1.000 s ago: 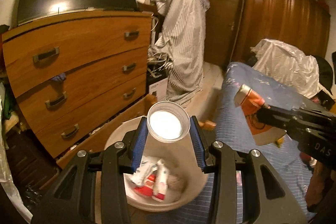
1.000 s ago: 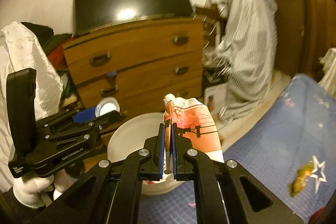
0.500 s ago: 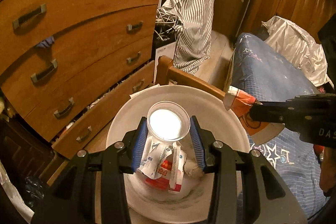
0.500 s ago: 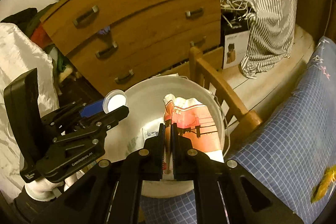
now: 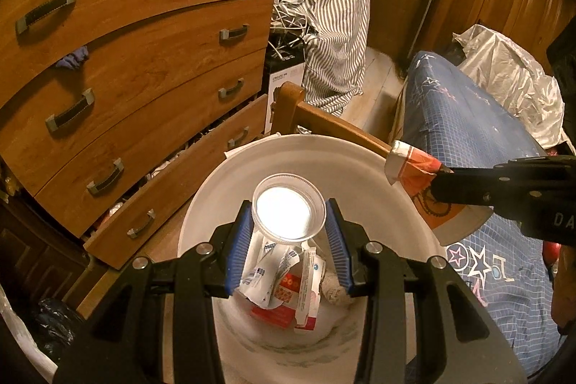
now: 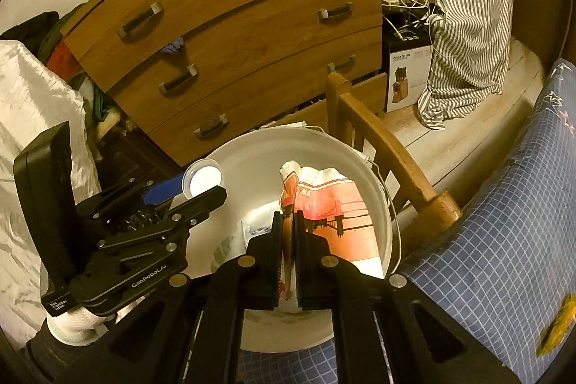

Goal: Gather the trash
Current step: 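Open both tools to drop the cup and wrapper into the bucket, then move both tools back over the bed toward the remaining trash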

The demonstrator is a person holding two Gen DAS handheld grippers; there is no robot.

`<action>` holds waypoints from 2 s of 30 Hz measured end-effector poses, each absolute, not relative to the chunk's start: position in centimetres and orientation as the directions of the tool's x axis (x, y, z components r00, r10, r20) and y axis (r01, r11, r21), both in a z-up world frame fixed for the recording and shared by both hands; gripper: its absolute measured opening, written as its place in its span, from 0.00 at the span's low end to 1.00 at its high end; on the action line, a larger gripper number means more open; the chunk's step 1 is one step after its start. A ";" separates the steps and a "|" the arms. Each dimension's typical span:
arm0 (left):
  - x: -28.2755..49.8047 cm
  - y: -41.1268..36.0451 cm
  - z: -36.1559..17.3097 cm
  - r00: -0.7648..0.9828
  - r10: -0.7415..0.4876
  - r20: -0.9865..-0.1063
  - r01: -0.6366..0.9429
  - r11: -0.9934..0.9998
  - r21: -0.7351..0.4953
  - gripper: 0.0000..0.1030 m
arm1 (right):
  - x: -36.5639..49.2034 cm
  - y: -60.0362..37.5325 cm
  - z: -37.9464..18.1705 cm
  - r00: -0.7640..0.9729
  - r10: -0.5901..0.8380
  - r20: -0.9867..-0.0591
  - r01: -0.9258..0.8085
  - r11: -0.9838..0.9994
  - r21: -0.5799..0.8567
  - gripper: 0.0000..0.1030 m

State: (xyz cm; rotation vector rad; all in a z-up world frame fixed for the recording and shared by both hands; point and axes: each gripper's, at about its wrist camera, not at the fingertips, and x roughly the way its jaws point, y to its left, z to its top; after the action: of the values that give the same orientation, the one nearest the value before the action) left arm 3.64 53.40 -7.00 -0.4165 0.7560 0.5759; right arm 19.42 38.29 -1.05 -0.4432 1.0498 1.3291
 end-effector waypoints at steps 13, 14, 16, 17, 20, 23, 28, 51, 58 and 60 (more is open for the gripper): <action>3.9 53.4 -7.4 0.584 0.335 -0.740 -0.622 0.770 -0.142 0.38 | 20.0 38.4 -0.8 -0.105 0.576 -0.811 -0.924 0.246 0.294 0.07; 3.9 53.5 -7.4 0.584 0.336 -0.739 -0.623 0.769 -0.142 0.38 | 20.1 38.4 -0.8 -0.106 0.576 -0.811 -0.924 0.244 0.294 0.07; 3.9 53.5 -7.4 0.582 0.336 -0.741 -0.624 0.768 -0.142 0.38 | 20.1 38.4 -0.7 -0.107 0.577 -0.810 -0.924 0.243 0.295 0.07; 4.0 53.6 -7.5 0.578 0.337 -0.743 -0.627 0.767 -0.140 0.38 | 20.2 38.3 -0.7 -0.108 0.578 -0.809 -0.924 0.242 0.297 0.07; 4.0 53.8 -7.8 0.559 0.344 -0.754 -0.641 0.756 -0.131 0.47 | 20.4 38.2 -0.7 -0.111 0.592 -0.798 -0.917 0.247 0.311 0.11; 3.7 54.2 -7.9 0.552 0.364 -0.750 -0.661 0.740 -0.127 0.54 | 20.6 37.9 -0.5 -0.115 0.610 -0.784 -0.911 0.249 0.328 0.27; 3.4 54.4 -7.9 0.550 0.369 -0.750 -0.665 0.736 -0.126 0.54 | 20.9 37.7 -0.5 -0.119 0.613 -0.781 -0.906 0.255 0.339 0.27; 3.0 47.5 -6.0 0.611 0.336 -0.717 -0.597 0.791 -0.137 0.56 | 20.2 25.9 1.0 -0.057 0.710 -0.702 -0.901 0.267 0.343 0.54; 6.2 39.3 -7.8 0.652 0.202 -0.730 -0.461 0.871 -0.171 0.79 | 21.1 10.2 -0.7 0.089 0.741 -0.666 -0.864 0.390 0.318 0.81; 7.4 36.7 -8.2 0.664 0.166 -0.729 -0.419 0.890 -0.179 0.83 | 21.4 5.3 -1.5 0.150 0.738 -0.658 -0.851 0.435 0.294 0.83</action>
State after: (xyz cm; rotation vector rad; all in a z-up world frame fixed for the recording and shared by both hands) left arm 7.41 36.65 -8.17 -0.3481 0.7793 0.3379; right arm 21.42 5.31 -1.47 -0.1597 0.8390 1.1479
